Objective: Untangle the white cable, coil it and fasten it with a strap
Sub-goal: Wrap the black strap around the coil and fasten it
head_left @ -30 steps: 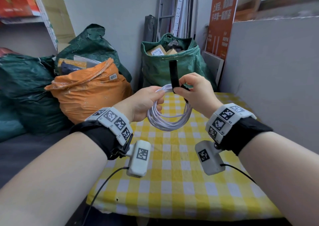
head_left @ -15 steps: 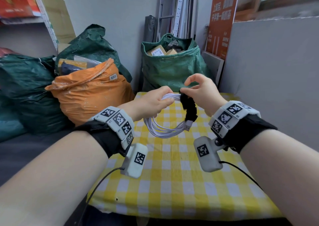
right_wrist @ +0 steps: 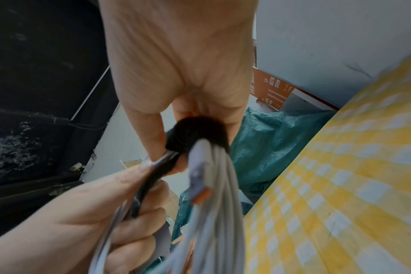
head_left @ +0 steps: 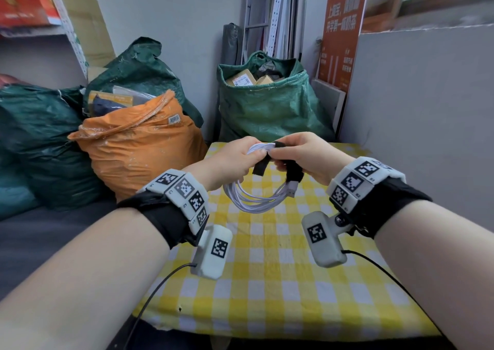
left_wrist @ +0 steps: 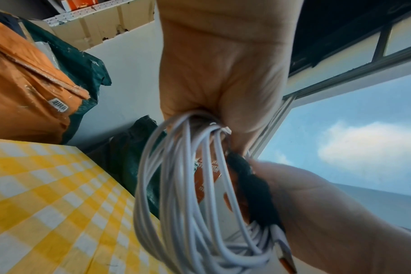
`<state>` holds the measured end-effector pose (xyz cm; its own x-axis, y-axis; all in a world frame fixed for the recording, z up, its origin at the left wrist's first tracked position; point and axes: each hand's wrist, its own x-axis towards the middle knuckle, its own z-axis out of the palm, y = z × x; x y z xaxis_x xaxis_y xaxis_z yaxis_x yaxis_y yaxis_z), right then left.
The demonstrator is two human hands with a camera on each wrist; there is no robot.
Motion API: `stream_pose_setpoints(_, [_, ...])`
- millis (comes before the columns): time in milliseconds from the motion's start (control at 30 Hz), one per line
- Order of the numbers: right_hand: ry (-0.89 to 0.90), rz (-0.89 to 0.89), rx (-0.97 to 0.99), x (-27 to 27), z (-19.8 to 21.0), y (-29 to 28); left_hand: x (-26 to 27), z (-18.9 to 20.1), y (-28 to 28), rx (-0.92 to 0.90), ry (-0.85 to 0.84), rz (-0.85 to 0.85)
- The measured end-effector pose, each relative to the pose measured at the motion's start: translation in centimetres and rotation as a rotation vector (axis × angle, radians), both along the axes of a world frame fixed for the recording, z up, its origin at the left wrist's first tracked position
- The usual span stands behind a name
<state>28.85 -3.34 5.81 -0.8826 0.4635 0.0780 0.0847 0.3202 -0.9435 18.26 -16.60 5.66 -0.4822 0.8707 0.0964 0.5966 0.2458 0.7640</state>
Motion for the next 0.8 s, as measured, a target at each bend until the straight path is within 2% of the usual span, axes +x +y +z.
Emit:
stream_pose_setpoints(133, [0.013, 0.013, 0.113, 0.0, -0.2, 0.0, -0.1, 0.4, 0.0, 0.019, -0.135, -0.029])
stream_pose_setpoints(233, [0.005, -0.033, 0.304, -0.3, -0.4, -0.3, -0.1, 0.6, 0.1, 0.032, -0.250, -0.032])
stream_pose_setpoints(400, [0.099, -0.103, 0.520, -0.2, -0.6, -0.9, 0.0, 0.7, 0.1, 0.057, -0.492, 0.011])
stream_pose_setpoints(467, [0.112, -0.086, 0.554, -0.1, -0.7, -1.1, 0.1, 0.6, 0.0, 0.048, -0.529, 0.005])
stream_pose_setpoints(633, [0.255, -0.110, 0.591, -0.5, -0.8, -0.9, 0.2, 0.8, 0.2, 0.011, -0.493, 0.029])
stream_pose_setpoints(800, [0.374, -0.245, 0.304, -0.6, -0.7, -0.4, 0.2, 1.4, 0.8, -0.019, -0.240, 0.128])
